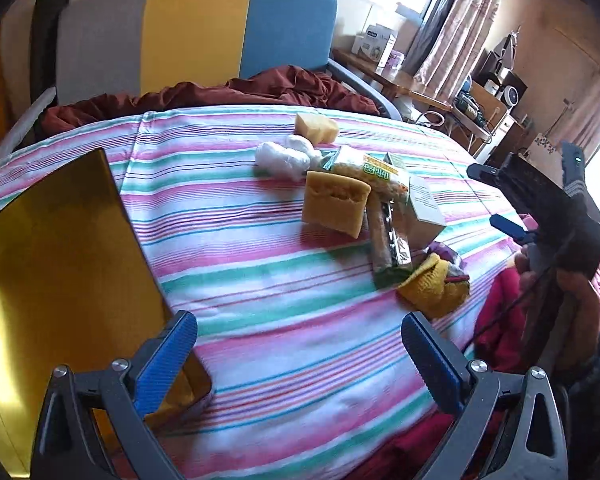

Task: Organize objects
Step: 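Move both tools from the gold tray toward the scattered items, then grasp the yellow sponge with the left tool while the right tool grasps the WEIDAN packet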

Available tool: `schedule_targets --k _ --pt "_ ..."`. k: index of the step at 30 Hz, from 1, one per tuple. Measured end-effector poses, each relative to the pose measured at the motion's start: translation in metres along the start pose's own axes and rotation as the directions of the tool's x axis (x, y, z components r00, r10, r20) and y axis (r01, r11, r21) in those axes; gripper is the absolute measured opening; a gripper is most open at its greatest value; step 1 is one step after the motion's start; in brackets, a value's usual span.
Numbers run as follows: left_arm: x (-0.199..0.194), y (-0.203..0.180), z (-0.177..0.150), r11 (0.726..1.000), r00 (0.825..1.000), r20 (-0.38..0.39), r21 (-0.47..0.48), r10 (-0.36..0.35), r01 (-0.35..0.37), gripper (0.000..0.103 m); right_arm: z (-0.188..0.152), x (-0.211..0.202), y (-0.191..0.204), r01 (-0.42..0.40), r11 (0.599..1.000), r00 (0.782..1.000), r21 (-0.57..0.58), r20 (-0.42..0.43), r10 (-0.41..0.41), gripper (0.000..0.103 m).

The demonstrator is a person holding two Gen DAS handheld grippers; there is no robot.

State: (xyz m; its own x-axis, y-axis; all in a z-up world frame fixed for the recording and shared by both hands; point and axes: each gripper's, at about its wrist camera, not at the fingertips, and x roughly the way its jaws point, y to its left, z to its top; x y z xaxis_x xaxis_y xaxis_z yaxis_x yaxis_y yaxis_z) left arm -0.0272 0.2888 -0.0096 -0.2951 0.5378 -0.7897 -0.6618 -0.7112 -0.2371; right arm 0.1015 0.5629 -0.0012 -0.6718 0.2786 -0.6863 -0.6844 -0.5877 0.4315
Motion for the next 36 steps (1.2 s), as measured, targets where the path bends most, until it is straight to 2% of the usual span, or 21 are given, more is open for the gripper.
schedule_targets --k 8,15,23,24,26,27,30,33,36 --pt "0.039 -0.017 0.035 0.999 1.000 -0.018 0.038 0.002 -0.002 0.103 0.000 0.000 -0.001 -0.029 1.000 1.000 0.003 -0.010 0.029 0.101" --pt "0.086 -0.038 0.065 0.992 0.999 -0.045 0.127 0.010 -0.005 0.103 0.001 0.003 -0.004 -0.056 0.998 0.998 0.025 -0.028 0.057 0.101" --pt "0.132 -0.043 0.089 0.987 0.997 -0.076 0.162 0.024 -0.011 0.102 0.002 0.007 -0.005 -0.073 0.997 0.996 0.036 -0.051 0.075 0.101" --pt "0.138 -0.042 0.091 0.987 0.996 -0.082 0.160 0.023 -0.010 0.097 0.002 0.008 -0.005 -0.074 0.997 0.996 0.036 -0.052 0.076 0.101" --pt "0.147 -0.039 0.091 0.989 0.994 -0.107 0.148 -0.007 0.023 0.071 0.002 0.008 -0.005 -0.074 0.997 0.996 0.036 -0.053 0.076 0.101" --pt "0.149 -0.035 0.090 0.990 0.990 -0.131 0.121 -0.058 0.074 0.064 0.002 0.008 -0.005 -0.073 0.997 0.996 0.036 -0.053 0.075 0.101" --pt "0.135 -0.031 0.081 0.990 0.991 -0.088 0.088 -0.101 0.108 0.064 0.001 0.009 -0.005 -0.067 0.997 0.996 0.031 -0.054 0.069 0.101" --pt "0.114 -0.027 0.063 0.992 0.993 -0.063 0.070 -0.099 0.103 0.063 0.001 0.009 -0.003 -0.060 0.998 0.996 0.017 -0.059 0.061 0.101" --pt "0.087 -0.034 0.037 0.985 0.993 -0.043 0.131 -0.106 0.111 0.063 0.000 0.010 0.002 -0.046 0.999 0.997 -0.013 -0.065 0.045 0.101"
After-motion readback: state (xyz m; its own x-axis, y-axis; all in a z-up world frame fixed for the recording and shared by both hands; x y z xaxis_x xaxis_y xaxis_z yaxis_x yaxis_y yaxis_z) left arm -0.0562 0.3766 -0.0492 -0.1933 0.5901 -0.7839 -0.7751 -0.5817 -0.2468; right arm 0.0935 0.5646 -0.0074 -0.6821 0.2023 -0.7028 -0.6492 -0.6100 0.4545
